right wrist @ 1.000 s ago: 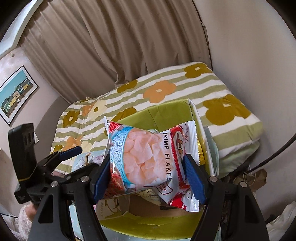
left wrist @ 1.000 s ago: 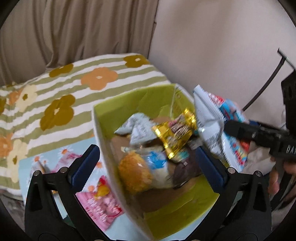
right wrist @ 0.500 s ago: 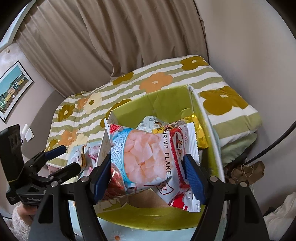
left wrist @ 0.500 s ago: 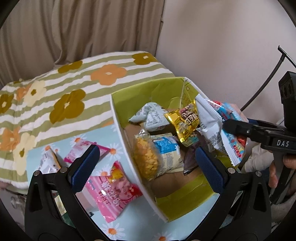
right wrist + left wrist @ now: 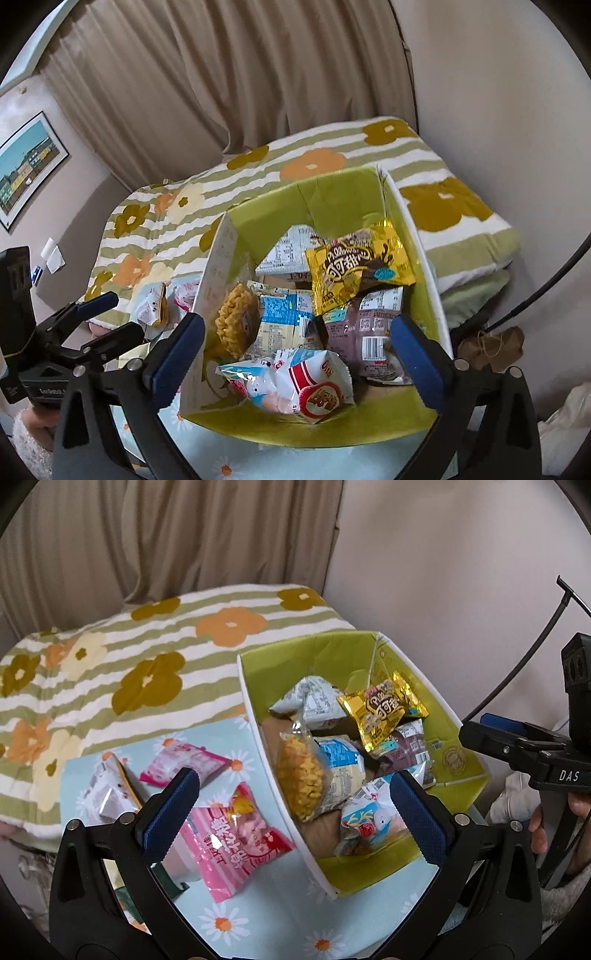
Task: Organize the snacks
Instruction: 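Move both tools back toward the remaining snacks on the table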
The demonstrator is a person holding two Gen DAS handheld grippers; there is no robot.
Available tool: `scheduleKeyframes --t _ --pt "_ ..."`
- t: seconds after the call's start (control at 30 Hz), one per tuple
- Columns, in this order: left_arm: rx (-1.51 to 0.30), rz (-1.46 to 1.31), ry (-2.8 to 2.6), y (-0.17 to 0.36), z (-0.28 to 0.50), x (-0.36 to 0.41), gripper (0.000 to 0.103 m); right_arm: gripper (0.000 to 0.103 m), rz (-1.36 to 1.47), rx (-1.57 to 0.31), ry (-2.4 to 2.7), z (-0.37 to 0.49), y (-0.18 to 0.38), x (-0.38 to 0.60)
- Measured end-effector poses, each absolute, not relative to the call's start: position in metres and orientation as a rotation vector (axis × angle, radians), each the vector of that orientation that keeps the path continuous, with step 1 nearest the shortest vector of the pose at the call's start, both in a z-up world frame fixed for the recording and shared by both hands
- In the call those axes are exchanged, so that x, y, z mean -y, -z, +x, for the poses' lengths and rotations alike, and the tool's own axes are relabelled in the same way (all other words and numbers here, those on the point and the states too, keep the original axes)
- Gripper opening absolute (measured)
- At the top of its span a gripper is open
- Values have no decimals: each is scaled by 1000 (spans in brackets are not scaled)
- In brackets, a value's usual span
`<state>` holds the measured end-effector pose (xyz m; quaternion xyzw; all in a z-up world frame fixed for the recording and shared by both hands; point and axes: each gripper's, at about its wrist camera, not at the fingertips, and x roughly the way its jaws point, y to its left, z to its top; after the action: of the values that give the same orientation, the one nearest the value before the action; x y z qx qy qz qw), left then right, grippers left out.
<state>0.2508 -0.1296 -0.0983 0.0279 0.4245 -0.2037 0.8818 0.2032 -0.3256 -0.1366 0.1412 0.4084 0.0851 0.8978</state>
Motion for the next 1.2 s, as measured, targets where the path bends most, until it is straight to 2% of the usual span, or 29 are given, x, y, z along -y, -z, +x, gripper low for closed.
scheduleKeyframes --t 0.43,0.73,1.2 --pt "-770 43 250 69 210 90 102 101 165 -749 -281 188 106 290" --pt "-754 -30 127 62 190 1 102 101 99 -698 -354 185 85 228" --pt "-889 16 142 98 185 -132 102 101 222 -847 -405 197 128 112"
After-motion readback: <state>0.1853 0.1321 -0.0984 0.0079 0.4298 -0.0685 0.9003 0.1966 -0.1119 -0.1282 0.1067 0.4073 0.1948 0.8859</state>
